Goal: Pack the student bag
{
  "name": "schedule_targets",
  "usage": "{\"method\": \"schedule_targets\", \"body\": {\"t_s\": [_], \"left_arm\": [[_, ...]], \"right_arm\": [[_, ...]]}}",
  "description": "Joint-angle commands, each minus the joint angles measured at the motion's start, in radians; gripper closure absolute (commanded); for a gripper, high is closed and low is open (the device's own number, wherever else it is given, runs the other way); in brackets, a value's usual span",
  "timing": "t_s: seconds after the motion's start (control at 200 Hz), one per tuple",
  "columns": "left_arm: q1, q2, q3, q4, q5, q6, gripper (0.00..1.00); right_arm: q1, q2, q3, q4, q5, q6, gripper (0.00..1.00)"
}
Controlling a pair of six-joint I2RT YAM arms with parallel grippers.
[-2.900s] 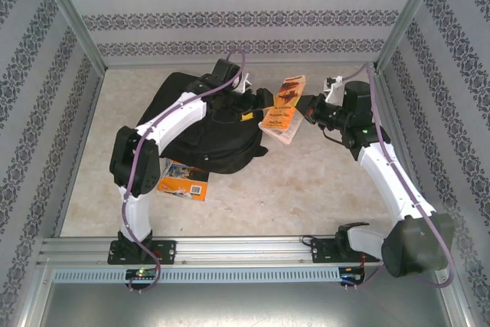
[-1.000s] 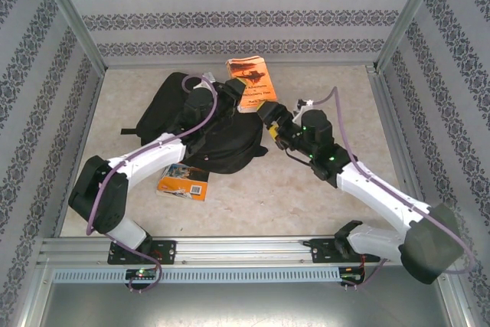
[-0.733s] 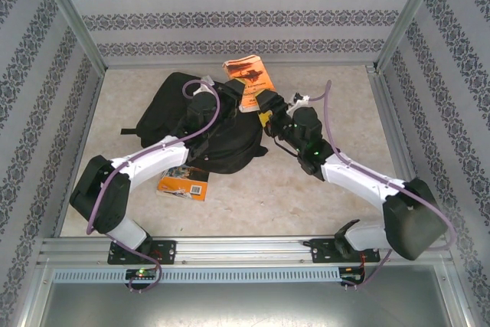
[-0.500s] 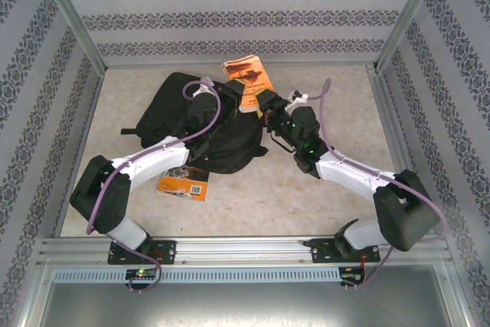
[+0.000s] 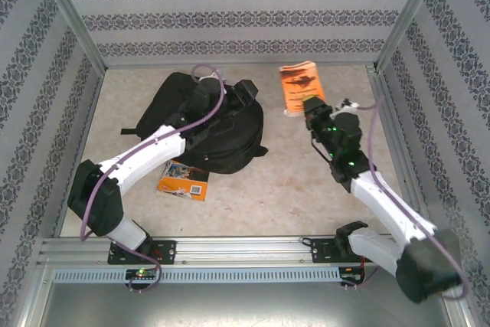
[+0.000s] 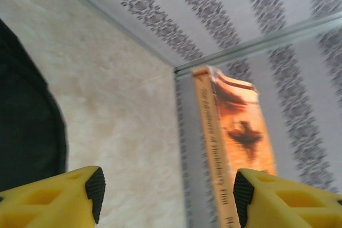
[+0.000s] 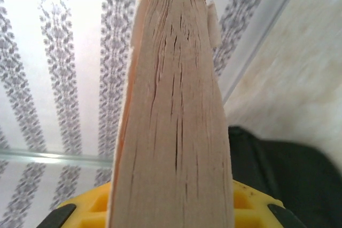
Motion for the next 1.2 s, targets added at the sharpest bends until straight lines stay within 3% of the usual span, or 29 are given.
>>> {"method": "schedule_targets", "body": {"t_s": [0.0,0.205,0.41,0.759,1.194], "left_arm": [[-0.038,0.068,0.16,-0.508,-0.011,0.323,0.3],[-0.154,0.334,0.489,-0.937,-0.189,0.495,0.23],[-0.238,0.511,0.701,-1.128,-0.394,0.57,0.22],[-0.255,0.582,0.749,-1.154,-0.465,0.619,0.33],[-0.225,0.597,0.728,-1.121,-0.434,0.658,0.49]], "right_arm": [[-0.076,-0.125,-0.035,-0.189,-0.023,-0.136,1.0],[-0.219,-0.24,-0.141,-0.257,-0.145,-0.137,1.0],[-0.252,-0.26,-0.182,-0.256,-0.2,-0.143,1.0],[-0.256,-0.258,-0.216,-0.227,-0.238,-0.13,1.0],[-0.261,-0.248,-0.222,-0.213,-0.258,-0.116,1.0]]}}
